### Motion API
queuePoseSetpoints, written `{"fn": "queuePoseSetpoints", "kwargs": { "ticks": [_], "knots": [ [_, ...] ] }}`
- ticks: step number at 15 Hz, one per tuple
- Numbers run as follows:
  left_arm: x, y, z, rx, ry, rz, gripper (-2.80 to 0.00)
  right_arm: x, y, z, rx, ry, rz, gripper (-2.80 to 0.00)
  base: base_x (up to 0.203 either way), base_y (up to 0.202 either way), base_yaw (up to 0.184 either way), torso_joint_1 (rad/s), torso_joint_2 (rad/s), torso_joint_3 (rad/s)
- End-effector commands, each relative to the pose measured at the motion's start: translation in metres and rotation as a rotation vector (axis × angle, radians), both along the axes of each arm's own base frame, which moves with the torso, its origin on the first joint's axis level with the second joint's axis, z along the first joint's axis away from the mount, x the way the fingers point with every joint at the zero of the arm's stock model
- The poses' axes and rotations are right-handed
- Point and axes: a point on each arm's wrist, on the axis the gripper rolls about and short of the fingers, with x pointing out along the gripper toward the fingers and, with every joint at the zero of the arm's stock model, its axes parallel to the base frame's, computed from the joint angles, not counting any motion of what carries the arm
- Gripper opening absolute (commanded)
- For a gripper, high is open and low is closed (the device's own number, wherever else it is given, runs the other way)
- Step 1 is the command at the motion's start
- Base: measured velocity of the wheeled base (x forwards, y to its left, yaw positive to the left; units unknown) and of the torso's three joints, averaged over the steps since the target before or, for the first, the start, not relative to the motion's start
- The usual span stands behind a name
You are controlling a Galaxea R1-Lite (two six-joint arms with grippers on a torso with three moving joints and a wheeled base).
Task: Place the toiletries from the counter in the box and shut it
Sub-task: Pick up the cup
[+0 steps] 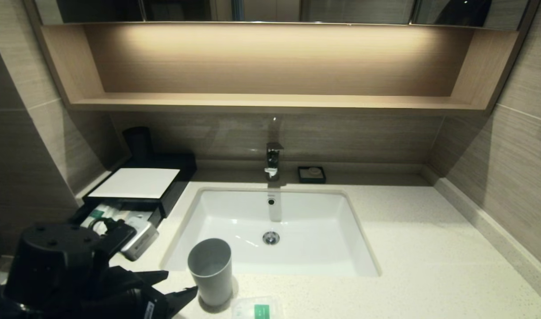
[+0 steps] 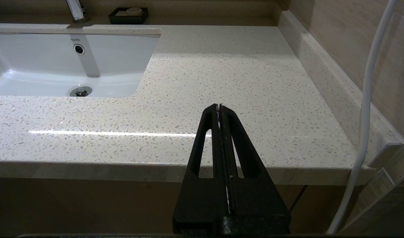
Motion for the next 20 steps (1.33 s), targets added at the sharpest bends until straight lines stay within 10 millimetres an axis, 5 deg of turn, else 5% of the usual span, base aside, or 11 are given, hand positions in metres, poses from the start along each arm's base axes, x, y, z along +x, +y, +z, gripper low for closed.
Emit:
{"fn": "queuePoseSetpoints", "kwargs": {
  "ticks": [1, 20],
  "knots": [
    [0.006, -0.004, 0.000, 0.005, 0.002, -0.002, 0.00, 0.000, 0.000, 0.000, 0.000, 0.002, 0.001, -2.80, 0.000, 0.000, 0.000, 0.000, 0.00, 0.000],
    [-0.014, -0.010, -0.003, 0.006, 0.004, -0.087, 0.00, 0.000, 0.000, 0.000, 0.000, 0.002, 0.001, -2.80, 0.000, 0.000, 0.000, 0.000, 0.00, 0.000]
  ]
}}
